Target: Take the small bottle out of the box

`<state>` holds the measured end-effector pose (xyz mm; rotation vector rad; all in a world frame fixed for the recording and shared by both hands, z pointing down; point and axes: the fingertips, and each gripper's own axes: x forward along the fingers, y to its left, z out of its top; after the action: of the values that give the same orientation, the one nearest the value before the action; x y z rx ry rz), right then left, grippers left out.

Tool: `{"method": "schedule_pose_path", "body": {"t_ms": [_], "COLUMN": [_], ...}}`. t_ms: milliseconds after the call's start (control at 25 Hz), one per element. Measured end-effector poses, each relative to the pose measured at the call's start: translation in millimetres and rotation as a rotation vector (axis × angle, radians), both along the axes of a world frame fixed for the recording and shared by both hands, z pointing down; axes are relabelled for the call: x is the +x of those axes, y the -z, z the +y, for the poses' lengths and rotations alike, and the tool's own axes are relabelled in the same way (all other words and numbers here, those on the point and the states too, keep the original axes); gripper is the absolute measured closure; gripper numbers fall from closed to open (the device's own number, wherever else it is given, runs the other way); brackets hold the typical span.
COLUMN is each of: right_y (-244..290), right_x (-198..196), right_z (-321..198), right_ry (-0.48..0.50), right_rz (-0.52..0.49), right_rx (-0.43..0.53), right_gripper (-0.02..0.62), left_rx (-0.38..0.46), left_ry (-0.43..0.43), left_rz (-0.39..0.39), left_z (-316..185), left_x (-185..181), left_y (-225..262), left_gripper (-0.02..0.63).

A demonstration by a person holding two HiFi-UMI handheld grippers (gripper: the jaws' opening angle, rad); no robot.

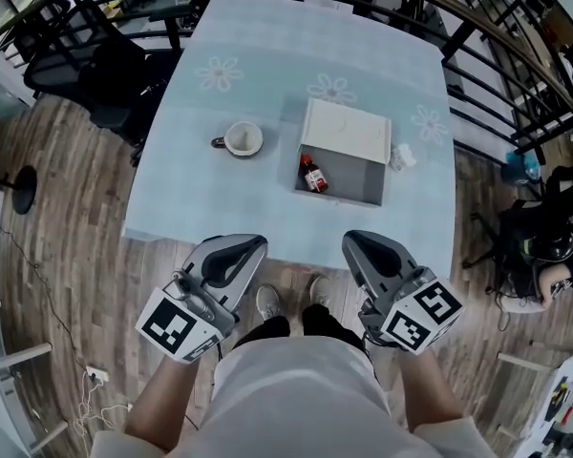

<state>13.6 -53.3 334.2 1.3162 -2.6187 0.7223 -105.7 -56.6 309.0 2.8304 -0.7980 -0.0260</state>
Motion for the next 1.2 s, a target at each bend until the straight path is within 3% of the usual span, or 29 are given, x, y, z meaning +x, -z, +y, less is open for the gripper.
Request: {"method": "schedule_pose_path", "body": {"t_ms": [600, 1200], "right_y": [-30, -74], "right_x": [28, 60], "right_z": [-54, -120], "right_ry": [0.140, 0.261], "right_rz": [-0.008, 0.050], "right_rx": [-0.035, -0.102], "right_gripper": [0.571, 0.571], "left_rx": [-0.045, -0.095], "left_ry": [0.141, 0.270], "left_rz": [-0.048, -0.079], "left_z": [-32, -69], "left_x": [30, 64], "left_y": [-21, -43], "left_gripper": [0.600, 0.600]}}
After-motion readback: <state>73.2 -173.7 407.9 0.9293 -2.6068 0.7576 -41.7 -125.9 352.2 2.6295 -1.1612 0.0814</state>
